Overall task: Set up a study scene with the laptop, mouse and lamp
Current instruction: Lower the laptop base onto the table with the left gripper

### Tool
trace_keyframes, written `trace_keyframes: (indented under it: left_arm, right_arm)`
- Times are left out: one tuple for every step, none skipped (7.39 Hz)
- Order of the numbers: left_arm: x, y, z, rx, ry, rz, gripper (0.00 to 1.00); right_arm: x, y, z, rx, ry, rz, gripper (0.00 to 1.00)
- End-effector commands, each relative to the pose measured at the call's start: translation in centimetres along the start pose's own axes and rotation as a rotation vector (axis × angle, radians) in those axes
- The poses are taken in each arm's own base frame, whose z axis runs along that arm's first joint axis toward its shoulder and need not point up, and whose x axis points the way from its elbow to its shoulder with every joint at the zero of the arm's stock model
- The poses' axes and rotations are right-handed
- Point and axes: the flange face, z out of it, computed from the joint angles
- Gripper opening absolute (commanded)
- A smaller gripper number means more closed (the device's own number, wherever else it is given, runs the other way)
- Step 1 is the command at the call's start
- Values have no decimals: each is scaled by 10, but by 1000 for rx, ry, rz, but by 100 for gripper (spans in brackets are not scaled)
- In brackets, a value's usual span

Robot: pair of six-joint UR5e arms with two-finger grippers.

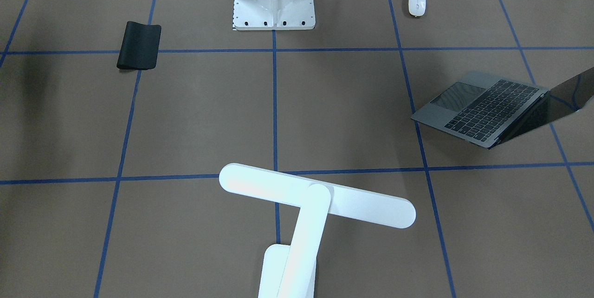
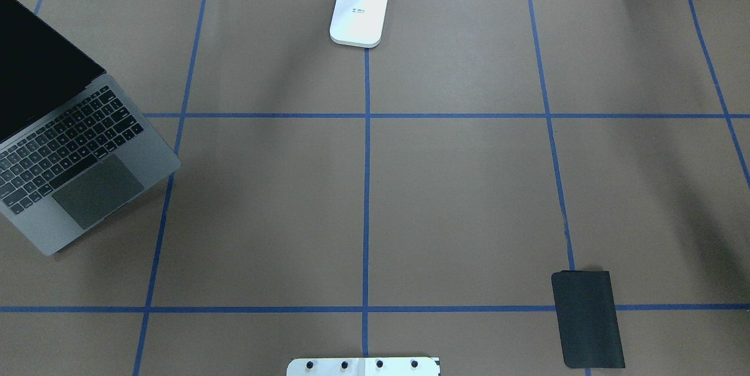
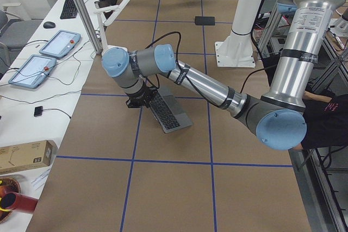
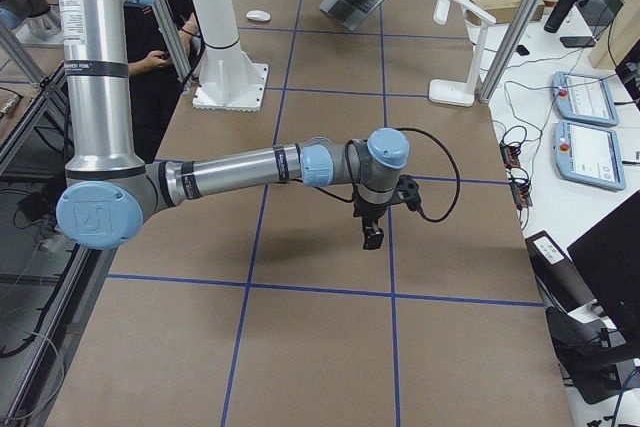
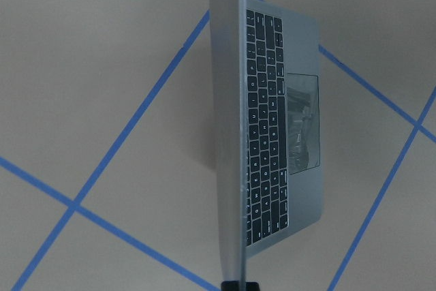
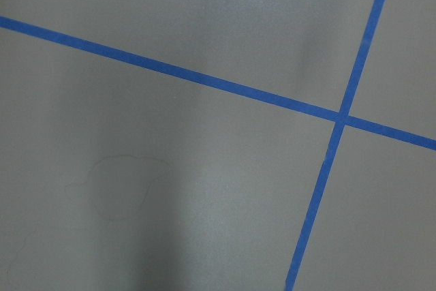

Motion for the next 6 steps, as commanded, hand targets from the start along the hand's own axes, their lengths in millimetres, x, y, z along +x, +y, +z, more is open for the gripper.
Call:
trace_keyframes:
  left_arm:
    - [11,-26,12,18,24,23,0]
    - [25,-47,11,26,23,36,0]
    - [36,-56,10,28,19,34,0]
    - [37,-64,7,36,19,32,0]
    - [40,-72,4,70,31,3,0]
    - [47,-88,-1,94,31,-9,0]
  right_arm:
    - [1,0,1,-1,1,1,100]
    - [1,0,1,-1,1,3,100]
    - [1,1,1,-4,1,5,100]
    - [2,1,2,-5,2,6,100]
    - [2,1,2,-5,2,6,100]
    - [2,1,2,-5,1,7,100]
